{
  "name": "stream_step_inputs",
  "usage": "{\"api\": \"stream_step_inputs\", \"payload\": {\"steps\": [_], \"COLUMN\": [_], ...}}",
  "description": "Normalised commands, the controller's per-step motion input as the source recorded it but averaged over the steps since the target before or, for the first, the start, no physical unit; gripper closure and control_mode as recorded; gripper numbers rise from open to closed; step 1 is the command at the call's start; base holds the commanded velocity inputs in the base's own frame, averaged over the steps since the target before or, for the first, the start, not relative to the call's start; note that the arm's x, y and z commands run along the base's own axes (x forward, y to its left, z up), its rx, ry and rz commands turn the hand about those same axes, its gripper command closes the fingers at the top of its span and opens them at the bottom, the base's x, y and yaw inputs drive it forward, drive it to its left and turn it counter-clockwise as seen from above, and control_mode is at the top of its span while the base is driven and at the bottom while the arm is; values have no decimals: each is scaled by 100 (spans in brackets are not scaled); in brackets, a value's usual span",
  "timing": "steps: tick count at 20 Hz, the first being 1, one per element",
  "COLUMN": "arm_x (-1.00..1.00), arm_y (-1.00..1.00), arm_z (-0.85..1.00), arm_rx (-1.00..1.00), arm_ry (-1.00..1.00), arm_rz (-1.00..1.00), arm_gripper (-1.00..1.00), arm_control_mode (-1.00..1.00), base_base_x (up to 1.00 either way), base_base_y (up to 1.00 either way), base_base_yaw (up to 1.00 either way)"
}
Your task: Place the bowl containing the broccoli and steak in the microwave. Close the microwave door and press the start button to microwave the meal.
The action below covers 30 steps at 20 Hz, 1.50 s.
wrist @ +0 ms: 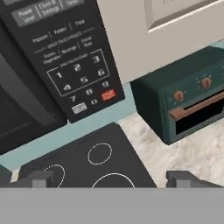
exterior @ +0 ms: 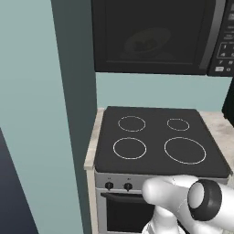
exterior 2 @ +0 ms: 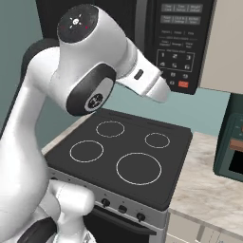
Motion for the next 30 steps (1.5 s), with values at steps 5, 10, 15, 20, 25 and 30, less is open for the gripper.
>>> {"api": "stream_step_inputs", "payload": {"steps": [5,10,15,20,25,30], "arm_x": [0,0,0,0,10,29], "arm_y": [-30,-1,12,35,45,48], "arm_z": [-17,-13,-35,-77,-43,-25], "arm_rx": [82,38,20,15,11,3], "arm_ry": [-20,-41,-41,-40,-34,-25], "arm_rz": [8,4,3,3,0,-1], "arm_gripper": [-100,-100,100,100,100,100], "arm_control_mode": [-100,-100,-100,-100,-100,-100], "base_base_x": [0,0,0,0,0,0], "base_base_y": [0,0,0,0,0,0], "base_base_yaw": [0,0,0,0,0,0]}}
